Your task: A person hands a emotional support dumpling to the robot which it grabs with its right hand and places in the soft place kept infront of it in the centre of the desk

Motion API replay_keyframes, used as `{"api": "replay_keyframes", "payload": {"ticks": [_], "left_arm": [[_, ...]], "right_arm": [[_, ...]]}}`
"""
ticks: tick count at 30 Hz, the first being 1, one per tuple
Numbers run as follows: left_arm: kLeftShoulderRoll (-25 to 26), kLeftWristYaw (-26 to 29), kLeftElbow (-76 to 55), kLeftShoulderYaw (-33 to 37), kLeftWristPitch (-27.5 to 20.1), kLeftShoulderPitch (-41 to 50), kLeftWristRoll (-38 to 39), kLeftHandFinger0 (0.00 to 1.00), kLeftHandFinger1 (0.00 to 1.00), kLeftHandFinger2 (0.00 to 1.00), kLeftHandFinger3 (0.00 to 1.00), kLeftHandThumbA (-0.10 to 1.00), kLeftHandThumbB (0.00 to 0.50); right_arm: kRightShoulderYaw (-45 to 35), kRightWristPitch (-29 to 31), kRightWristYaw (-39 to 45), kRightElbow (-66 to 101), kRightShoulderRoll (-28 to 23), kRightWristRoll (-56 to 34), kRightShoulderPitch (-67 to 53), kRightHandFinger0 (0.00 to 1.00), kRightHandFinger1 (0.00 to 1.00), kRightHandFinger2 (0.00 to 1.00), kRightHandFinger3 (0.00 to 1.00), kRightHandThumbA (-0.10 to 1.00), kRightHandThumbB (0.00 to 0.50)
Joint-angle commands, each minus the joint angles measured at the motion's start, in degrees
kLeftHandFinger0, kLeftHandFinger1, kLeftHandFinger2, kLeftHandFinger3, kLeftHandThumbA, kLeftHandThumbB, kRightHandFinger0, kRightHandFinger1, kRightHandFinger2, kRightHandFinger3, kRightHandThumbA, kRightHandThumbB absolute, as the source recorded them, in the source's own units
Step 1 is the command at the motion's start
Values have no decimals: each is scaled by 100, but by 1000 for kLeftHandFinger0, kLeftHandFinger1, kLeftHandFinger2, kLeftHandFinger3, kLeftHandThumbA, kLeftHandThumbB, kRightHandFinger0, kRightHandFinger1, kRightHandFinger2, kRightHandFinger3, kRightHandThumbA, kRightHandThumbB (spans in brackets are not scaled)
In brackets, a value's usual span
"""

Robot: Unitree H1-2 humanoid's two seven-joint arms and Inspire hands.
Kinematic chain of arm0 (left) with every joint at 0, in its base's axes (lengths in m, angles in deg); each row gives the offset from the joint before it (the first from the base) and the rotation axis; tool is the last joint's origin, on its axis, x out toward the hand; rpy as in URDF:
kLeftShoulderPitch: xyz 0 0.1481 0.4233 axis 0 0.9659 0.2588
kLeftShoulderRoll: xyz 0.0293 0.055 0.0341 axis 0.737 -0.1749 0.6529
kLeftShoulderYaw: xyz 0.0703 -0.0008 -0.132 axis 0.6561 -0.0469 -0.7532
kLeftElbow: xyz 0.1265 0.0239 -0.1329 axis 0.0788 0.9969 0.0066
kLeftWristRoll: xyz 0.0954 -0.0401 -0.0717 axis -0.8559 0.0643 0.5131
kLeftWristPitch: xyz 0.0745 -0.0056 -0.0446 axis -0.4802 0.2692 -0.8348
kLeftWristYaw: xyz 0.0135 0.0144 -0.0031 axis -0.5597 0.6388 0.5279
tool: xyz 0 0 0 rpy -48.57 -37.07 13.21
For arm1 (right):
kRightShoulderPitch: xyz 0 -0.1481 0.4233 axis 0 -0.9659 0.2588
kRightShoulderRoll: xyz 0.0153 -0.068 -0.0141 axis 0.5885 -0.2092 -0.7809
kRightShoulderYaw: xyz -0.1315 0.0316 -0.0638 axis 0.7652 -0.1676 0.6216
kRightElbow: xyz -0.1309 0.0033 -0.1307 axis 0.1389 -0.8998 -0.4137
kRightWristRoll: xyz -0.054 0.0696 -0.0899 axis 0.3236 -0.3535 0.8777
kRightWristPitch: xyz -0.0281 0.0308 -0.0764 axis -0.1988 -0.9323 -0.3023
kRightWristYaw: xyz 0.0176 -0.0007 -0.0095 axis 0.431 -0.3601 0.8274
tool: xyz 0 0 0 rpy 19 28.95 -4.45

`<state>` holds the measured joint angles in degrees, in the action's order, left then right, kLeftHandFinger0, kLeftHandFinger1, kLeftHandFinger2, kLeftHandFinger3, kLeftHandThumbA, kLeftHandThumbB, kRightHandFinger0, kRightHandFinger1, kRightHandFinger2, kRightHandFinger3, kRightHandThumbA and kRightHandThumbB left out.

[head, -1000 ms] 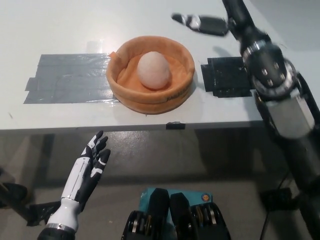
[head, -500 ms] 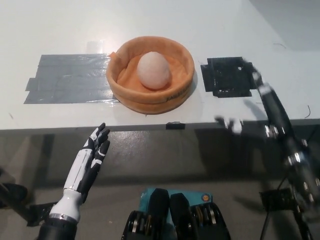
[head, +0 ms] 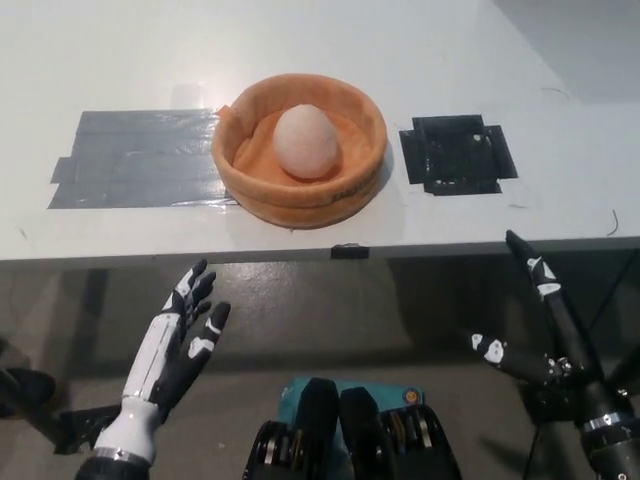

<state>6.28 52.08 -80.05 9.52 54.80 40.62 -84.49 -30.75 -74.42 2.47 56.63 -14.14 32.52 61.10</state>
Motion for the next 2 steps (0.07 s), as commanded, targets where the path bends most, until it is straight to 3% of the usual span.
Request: {"api": "replay_keyframes", "payload": {"ticks": [1,2], "left_arm": [[57,-74,-219,55,-238,123,16,1000,1000,1000,1000,776,5],[57,-74,-219,55,-238,123,16,1000,1000,1000,1000,776,5]], "right_arm": [[65,314,-68,118,29,198,-144,1000,1000,1000,1000,866,290],[65,314,-68,118,29,198,-144,1000,1000,1000,1000,866,290]]}}
